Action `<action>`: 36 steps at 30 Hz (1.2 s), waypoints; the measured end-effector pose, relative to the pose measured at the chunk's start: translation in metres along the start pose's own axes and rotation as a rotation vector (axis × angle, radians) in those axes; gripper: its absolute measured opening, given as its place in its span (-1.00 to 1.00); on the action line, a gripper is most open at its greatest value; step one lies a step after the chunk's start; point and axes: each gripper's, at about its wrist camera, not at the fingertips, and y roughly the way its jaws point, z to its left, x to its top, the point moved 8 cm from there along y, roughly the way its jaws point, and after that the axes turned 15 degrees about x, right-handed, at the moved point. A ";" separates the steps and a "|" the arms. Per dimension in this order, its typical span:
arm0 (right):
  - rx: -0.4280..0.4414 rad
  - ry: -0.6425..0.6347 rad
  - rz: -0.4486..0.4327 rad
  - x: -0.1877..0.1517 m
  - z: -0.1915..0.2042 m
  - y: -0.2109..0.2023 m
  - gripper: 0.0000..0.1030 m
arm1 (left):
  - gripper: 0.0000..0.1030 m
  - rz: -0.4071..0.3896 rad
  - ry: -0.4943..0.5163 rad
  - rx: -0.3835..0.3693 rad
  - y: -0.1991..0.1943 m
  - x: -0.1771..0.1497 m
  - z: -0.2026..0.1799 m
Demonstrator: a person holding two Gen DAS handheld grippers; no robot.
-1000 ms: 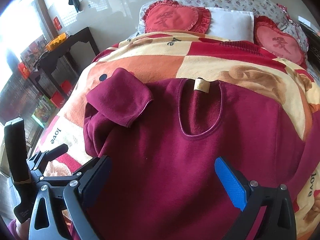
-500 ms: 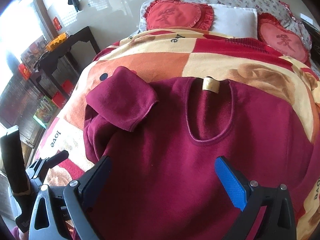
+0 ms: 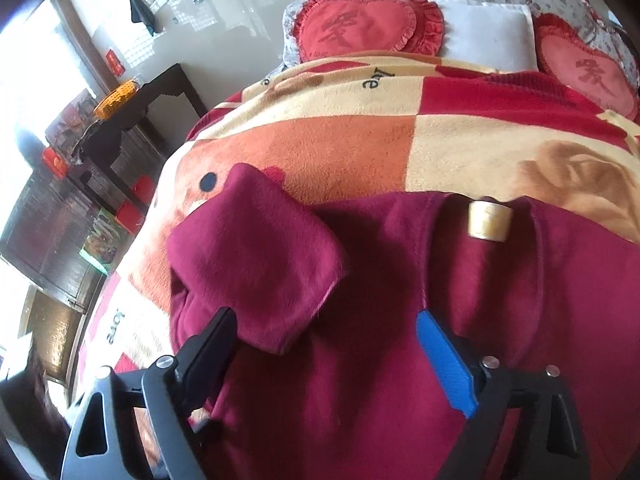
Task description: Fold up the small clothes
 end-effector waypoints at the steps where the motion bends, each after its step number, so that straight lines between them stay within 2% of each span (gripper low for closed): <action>1: -0.003 0.005 0.000 0.002 -0.001 0.004 0.74 | 0.99 0.003 -0.004 -0.005 0.000 0.000 0.000; 9: 0.017 0.024 -0.005 0.007 -0.001 0.023 0.70 | 0.99 0.007 -0.009 -0.016 0.002 0.001 0.000; 11: 0.035 0.030 -0.007 0.007 -0.001 0.026 0.51 | 0.99 0.010 -0.011 -0.017 0.003 0.001 0.000; 13: 0.057 0.043 -0.012 0.007 0.000 0.027 -0.01 | 0.99 0.011 -0.015 -0.018 0.003 0.001 0.001; 14: 0.056 0.043 -0.016 0.009 0.001 0.028 -0.07 | 0.99 0.011 -0.016 -0.017 0.003 0.001 0.001; 15: 0.050 0.036 -0.022 0.009 0.002 0.027 -0.23 | 0.99 0.011 -0.016 -0.016 0.003 0.002 0.001; 16: 0.046 0.021 -0.029 0.011 0.005 0.024 -0.56 | 0.99 0.009 -0.016 -0.015 0.003 0.002 0.002; 18: 0.053 -0.004 -0.048 0.017 0.014 0.013 -0.84 | 0.99 0.002 -0.020 -0.009 0.001 0.003 0.004; 21: 0.126 -0.039 -0.125 0.032 0.037 -0.028 -0.87 | 0.99 -0.013 -0.053 0.018 -0.002 0.008 0.015; 23: 0.185 -0.070 -0.180 0.044 0.058 -0.064 -0.88 | 0.99 -0.012 -0.094 0.008 -0.004 0.012 0.021; 26: 0.227 -0.130 -0.258 0.057 0.084 -0.119 -0.88 | 0.99 -0.022 -0.129 0.013 -0.003 0.020 0.025; 31: 0.245 -0.204 -0.372 0.064 0.108 -0.197 -0.88 | 0.99 -0.018 -0.110 0.098 0.006 0.029 0.029; 34: 0.216 -0.227 -0.442 0.065 0.102 -0.243 -0.88 | 0.99 -0.026 -0.110 0.111 0.004 0.029 0.031; 36: 0.179 -0.226 -0.454 0.060 0.089 -0.264 -0.88 | 0.99 -0.034 -0.107 0.117 0.000 0.028 0.032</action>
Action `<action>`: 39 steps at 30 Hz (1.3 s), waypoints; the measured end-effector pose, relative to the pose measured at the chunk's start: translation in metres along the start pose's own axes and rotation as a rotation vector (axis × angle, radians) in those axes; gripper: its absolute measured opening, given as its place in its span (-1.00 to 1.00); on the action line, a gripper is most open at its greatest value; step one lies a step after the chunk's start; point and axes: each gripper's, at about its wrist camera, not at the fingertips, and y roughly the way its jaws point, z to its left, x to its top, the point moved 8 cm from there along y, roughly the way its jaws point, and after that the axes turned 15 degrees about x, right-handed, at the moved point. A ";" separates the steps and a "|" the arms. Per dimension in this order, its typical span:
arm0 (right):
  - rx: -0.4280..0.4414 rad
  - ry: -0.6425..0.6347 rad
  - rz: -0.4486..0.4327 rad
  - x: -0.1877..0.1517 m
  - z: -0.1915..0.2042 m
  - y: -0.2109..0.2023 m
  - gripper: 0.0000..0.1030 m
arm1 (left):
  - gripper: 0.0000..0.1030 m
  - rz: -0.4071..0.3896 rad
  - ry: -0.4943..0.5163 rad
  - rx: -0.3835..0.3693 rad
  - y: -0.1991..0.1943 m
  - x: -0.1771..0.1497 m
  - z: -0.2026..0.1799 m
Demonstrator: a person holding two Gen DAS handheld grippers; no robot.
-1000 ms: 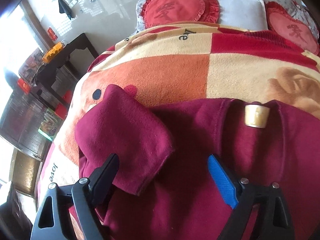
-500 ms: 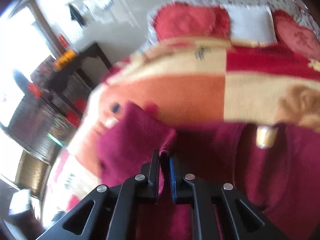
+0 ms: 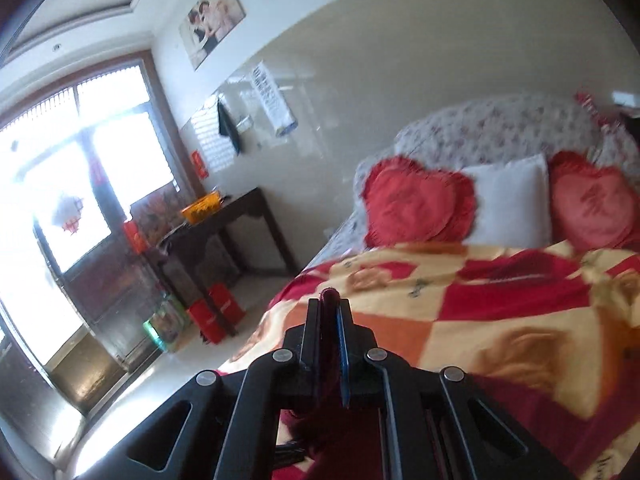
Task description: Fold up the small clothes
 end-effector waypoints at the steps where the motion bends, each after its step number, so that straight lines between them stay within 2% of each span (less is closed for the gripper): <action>1: -0.032 -0.001 0.006 -0.003 -0.009 -0.011 -0.88 | 0.99 -0.007 0.005 0.002 -0.003 -0.001 0.001; 3: -0.129 0.009 0.040 -0.018 -0.035 -0.030 -0.88 | 0.99 -0.018 0.014 -0.003 -0.010 -0.005 0.001; 6: -0.293 0.066 0.125 -0.059 -0.093 -0.046 -0.88 | 0.99 -0.019 0.041 -0.009 -0.016 -0.016 0.000; 11: -0.579 0.177 0.319 -0.144 -0.185 -0.073 -0.88 | 0.99 0.006 0.071 -0.027 -0.022 -0.035 -0.001; 14: -0.693 0.231 0.455 -0.178 -0.220 -0.085 -0.88 | 0.99 0.016 0.089 -0.061 -0.027 -0.048 0.004; 15: -0.725 0.233 0.475 -0.181 -0.226 -0.085 -0.88 | 0.99 0.017 0.095 -0.079 -0.029 -0.053 0.005; 16: -0.716 0.226 0.462 -0.179 -0.223 -0.082 -0.87 | 0.99 0.018 0.104 -0.092 -0.031 -0.059 0.007; 17: -0.632 0.212 0.408 -0.169 -0.208 -0.069 -0.85 | 0.99 0.021 0.112 -0.100 -0.032 -0.064 0.008; 18: -0.569 0.207 0.386 -0.165 -0.198 -0.058 -0.63 | 0.99 0.026 0.123 -0.110 -0.033 -0.069 0.009; 19: -0.457 0.201 0.373 -0.158 -0.177 -0.035 -0.02 | 0.99 0.035 0.130 -0.120 -0.033 -0.073 0.010; 21: -0.269 0.191 0.369 -0.151 -0.139 0.010 0.46 | 0.99 0.060 0.134 -0.134 -0.031 -0.080 0.009; 23: -0.139 0.156 0.412 -0.150 -0.099 0.061 0.46 | 0.99 0.073 0.126 -0.157 -0.030 -0.084 0.007; 27: -0.027 0.055 0.533 -0.161 -0.034 0.151 0.46 | 0.99 0.091 0.137 -0.167 -0.027 -0.095 0.002; 30: -0.065 -0.109 0.660 -0.180 -0.004 0.218 0.46 | 0.99 0.086 0.150 -0.164 -0.025 -0.099 -0.001; 33: -0.145 -0.186 0.802 -0.211 -0.010 0.262 0.46 | 0.99 0.071 0.157 -0.166 -0.024 -0.100 -0.006; 34: -0.183 -0.189 0.874 -0.228 -0.023 0.272 0.39 | 0.99 0.068 0.163 -0.170 -0.024 -0.100 -0.008; 35: -0.218 -0.183 0.932 -0.241 -0.034 0.277 0.20 | 0.95 0.065 0.166 -0.175 -0.024 -0.100 -0.010; 36: -0.229 -0.179 0.930 -0.246 -0.040 0.278 -0.14 | 0.89 0.060 0.170 -0.186 -0.024 -0.099 -0.011; 37: -0.200 -0.160 0.894 -0.242 -0.041 0.275 -0.16 | 0.80 0.055 0.175 -0.202 -0.024 -0.099 -0.013; 39: -0.150 -0.104 0.859 -0.233 -0.040 0.266 -0.78 | 0.54 0.051 0.180 -0.235 -0.026 -0.097 -0.013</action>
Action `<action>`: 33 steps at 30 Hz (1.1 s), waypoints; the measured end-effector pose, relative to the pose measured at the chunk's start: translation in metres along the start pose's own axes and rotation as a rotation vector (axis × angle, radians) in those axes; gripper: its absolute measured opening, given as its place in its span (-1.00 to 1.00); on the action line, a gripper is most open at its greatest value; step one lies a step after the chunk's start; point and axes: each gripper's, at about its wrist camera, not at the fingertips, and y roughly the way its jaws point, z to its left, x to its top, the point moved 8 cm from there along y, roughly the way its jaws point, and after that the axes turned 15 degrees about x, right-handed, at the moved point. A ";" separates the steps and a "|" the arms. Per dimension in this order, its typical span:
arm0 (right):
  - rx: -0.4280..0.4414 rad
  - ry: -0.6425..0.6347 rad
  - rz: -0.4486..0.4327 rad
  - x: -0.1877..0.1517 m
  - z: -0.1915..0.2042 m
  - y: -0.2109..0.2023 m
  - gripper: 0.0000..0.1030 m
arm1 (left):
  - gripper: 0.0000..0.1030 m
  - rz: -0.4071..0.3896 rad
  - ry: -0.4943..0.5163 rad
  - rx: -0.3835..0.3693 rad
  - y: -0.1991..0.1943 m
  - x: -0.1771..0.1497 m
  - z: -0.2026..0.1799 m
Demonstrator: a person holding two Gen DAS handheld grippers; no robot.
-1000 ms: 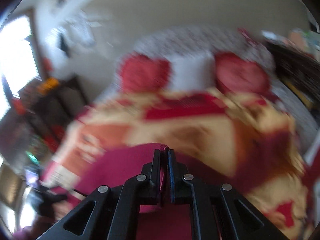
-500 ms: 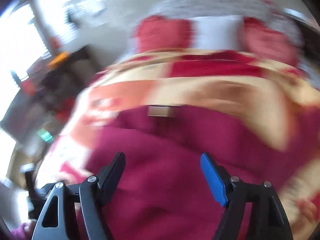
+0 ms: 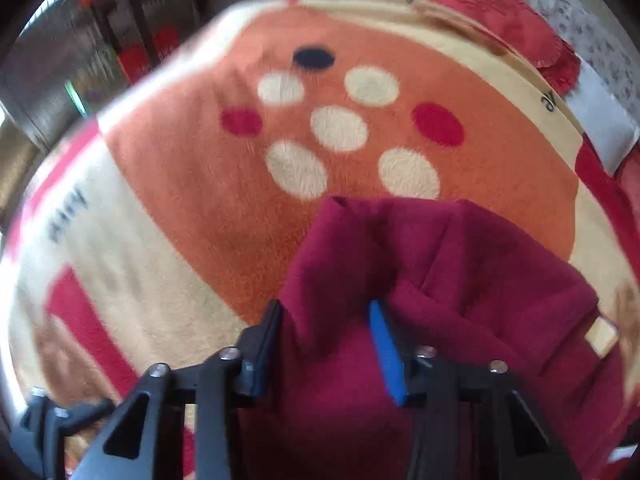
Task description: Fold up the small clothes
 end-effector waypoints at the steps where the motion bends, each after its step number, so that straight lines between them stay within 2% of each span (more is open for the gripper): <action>1: 0.032 0.010 -0.027 0.002 0.001 -0.009 -0.78 | 0.26 0.008 -0.004 -0.023 -0.002 0.003 0.000; 2: 0.062 0.012 -0.071 0.006 0.004 -0.023 -0.82 | 0.05 0.017 -0.017 -0.049 -0.004 0.005 0.003; 4: 0.140 0.024 -0.145 0.013 0.011 -0.048 -0.84 | 0.00 0.010 -0.068 -0.084 -0.014 0.012 0.015; 5: 0.220 0.032 -0.209 0.019 0.018 -0.067 -0.84 | 0.00 -0.010 -0.091 -0.081 -0.021 0.016 0.023; 7: 0.325 0.039 -0.302 0.027 0.027 -0.089 -0.94 | 0.00 -0.043 -0.123 -0.040 -0.031 0.020 0.039; 9: 0.402 0.059 -0.340 0.037 0.037 -0.091 -0.97 | 0.00 -0.037 -0.131 0.012 -0.031 0.021 0.051; 10: 0.391 0.077 -0.339 0.038 0.032 -0.085 -0.97 | 0.00 -0.028 -0.135 0.022 -0.029 0.022 0.054; 12: 0.310 0.109 -0.304 0.036 0.022 -0.074 -0.96 | 0.00 -0.010 -0.144 0.025 -0.026 0.019 0.059; 14: 0.276 0.120 -0.256 0.022 0.012 -0.072 -0.91 | 0.01 -0.001 -0.150 0.021 -0.023 0.017 0.058; 15: 0.270 0.116 -0.251 0.017 0.010 -0.073 -0.81 | 0.01 0.004 -0.149 0.017 -0.021 0.017 0.056; 17: 0.244 0.091 -0.257 -0.003 0.005 -0.091 -0.26 | 0.01 0.020 -0.131 -0.003 -0.016 0.017 0.049; 18: 0.224 0.085 -0.266 -0.011 -0.003 -0.094 0.14 | 0.01 0.025 -0.118 -0.009 -0.015 0.013 0.046; 19: 0.189 0.086 -0.274 -0.023 -0.013 -0.105 0.28 | 0.01 0.034 -0.100 -0.006 -0.013 0.010 0.042; 24: 0.001 0.196 -0.288 -0.097 -0.091 -0.148 0.28 | 0.01 0.067 -0.069 -0.016 -0.005 0.001 0.029; 26: -0.083 0.298 -0.312 -0.137 -0.136 -0.174 0.28 | 0.01 0.067 -0.063 -0.007 -0.003 -0.001 0.025; 29: -0.175 0.443 -0.341 -0.178 -0.187 -0.196 0.28 | 0.03 0.057 -0.052 0.009 0.000 -0.002 0.021; 31: -0.180 0.514 -0.350 -0.197 -0.205 -0.199 0.28 | 0.03 0.050 -0.054 0.023 0.001 -0.001 0.019; 33: -0.117 0.536 -0.361 -0.203 -0.208 -0.191 0.28 | 0.03 0.051 -0.057 0.029 0.003 0.000 0.016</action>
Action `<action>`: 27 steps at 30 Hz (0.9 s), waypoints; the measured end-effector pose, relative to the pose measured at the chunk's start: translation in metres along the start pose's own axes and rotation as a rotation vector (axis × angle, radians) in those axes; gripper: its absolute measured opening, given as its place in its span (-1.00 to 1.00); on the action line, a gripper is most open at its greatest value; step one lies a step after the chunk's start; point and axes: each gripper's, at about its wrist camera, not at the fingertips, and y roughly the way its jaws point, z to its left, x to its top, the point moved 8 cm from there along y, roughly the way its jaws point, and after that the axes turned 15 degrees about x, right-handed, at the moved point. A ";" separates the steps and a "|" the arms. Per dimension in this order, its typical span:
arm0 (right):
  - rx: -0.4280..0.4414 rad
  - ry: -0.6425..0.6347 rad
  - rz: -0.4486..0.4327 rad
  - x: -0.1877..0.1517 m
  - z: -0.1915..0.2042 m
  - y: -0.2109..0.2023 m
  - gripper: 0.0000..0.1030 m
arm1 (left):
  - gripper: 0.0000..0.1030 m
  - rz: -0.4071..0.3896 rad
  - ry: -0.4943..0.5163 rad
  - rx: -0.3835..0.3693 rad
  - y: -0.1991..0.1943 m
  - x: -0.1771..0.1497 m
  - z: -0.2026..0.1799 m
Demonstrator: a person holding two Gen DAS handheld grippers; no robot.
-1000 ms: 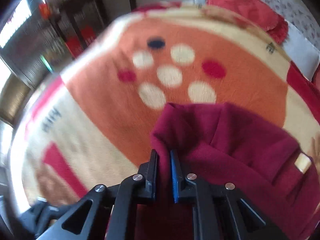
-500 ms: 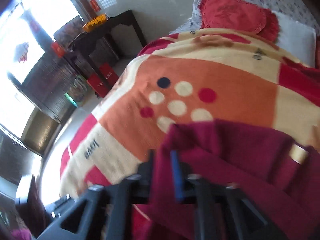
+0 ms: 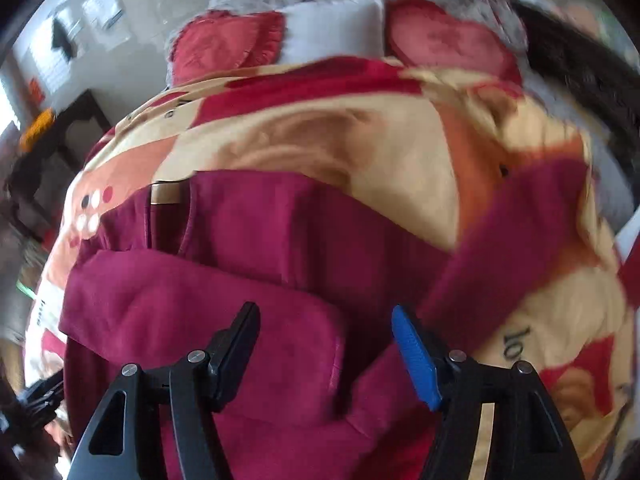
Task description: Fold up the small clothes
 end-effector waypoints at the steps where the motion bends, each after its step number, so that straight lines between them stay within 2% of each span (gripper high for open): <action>1: 0.017 -0.010 0.001 -0.002 0.002 0.004 0.28 | 0.03 0.002 0.000 0.007 0.000 0.000 -0.001; 2: 0.020 -0.032 0.003 -0.003 0.005 0.010 0.28 | 0.03 0.002 0.004 0.013 0.000 0.000 -0.002; 3: -0.004 -0.064 0.008 -0.004 0.007 0.016 0.18 | 0.03 0.003 0.008 0.017 0.001 0.001 -0.003; 4: -0.030 -0.088 0.013 -0.005 0.008 0.021 -0.26 | 0.03 0.007 0.012 0.020 0.001 0.001 -0.003; 7: -0.066 -0.126 0.000 -0.003 0.004 0.020 -0.92 | 0.03 0.021 0.010 0.010 -0.002 -0.001 -0.001; 10: -0.059 -0.135 -0.130 0.014 0.001 -0.017 -0.92 | 0.03 0.018 -0.016 -0.014 -0.005 0.000 0.003; 12: -0.140 -0.111 -0.183 0.027 -0.013 -0.031 -0.92 | 0.03 0.022 -0.036 -0.030 -0.004 -0.001 0.004; 13: -0.188 -0.089 -0.187 0.030 -0.024 -0.034 -0.92 | 0.03 0.029 -0.041 -0.035 -0.002 -0.002 0.003; 14: -0.194 -0.057 -0.184 0.032 -0.033 -0.032 -0.92 | 0.03 0.030 -0.041 -0.036 -0.001 -0.002 0.002; 17: -0.131 0.009 -0.131 0.027 -0.040 -0.023 -0.88 | 0.03 0.010 -0.027 -0.032 0.000 0.000 -0.003; 18: -0.126 0.014 -0.122 0.025 -0.038 -0.023 -0.72 | 0.03 0.011 -0.022 -0.033 0.001 0.001 -0.005; 19: -0.118 0.009 -0.134 0.023 -0.034 -0.027 -0.35 | 0.03 0.012 -0.018 -0.038 0.002 0.002 -0.008; 21: -0.080 0.017 -0.180 0.019 -0.020 -0.037 0.12 | 0.03 0.010 -0.007 -0.051 0.003 0.006 -0.013; 23: -0.019 0.049 -0.201 0.011 -0.006 -0.043 0.15 | 0.03 0.021 0.009 -0.050 0.005 0.007 -0.018; 25: 0.136 0.049 -0.148 0.001 0.028 -0.035 0.15 | 0.03 0.026 0.006 -0.058 0.002 0.008 -0.017; 27: 0.257 -0.024 -0.083 -0.006 0.076 -0.024 0.15 | 0.03 0.041 -0.011 -0.077 -0.001 0.006 -0.014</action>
